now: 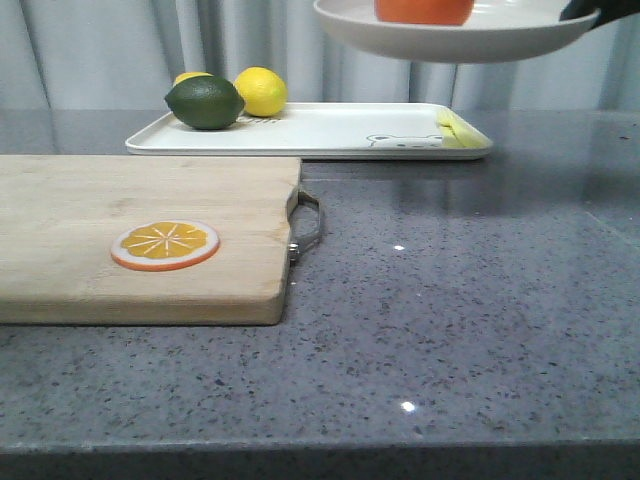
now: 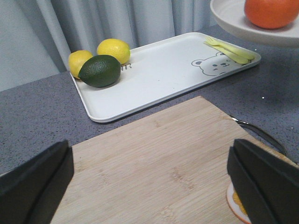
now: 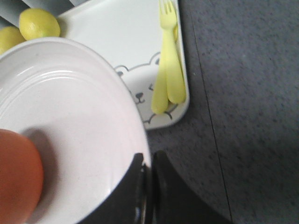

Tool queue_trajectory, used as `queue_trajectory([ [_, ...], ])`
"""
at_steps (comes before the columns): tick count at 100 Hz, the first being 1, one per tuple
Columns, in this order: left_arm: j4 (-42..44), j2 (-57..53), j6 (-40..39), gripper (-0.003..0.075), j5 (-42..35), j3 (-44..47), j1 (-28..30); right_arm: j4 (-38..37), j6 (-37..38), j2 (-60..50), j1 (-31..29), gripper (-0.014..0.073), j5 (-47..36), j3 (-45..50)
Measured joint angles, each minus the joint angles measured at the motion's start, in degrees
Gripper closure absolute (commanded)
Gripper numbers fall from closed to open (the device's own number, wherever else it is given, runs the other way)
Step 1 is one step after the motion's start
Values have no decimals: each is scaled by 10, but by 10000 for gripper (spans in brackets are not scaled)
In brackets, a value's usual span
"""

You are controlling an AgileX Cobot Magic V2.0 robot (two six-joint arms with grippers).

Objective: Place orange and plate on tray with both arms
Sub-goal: 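Lift the plate with the right gripper and carry it over the tray, then lower the plate onto the tray and open the right gripper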

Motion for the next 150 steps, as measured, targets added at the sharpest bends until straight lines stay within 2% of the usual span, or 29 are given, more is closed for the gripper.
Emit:
queue_trajectory([
  [41,0,0,0,78,0,0,0,14,-2,248,2,653,71,-272],
  [77,0,0,0,78,0,0,0,15,-4,418,35,652,96,-482],
  [95,0,0,0,78,0,0,0,11,-4,461,35,652,115,-522],
  [150,0,0,0,78,0,0,0,-15,-5,491,35,652,122,-527],
])
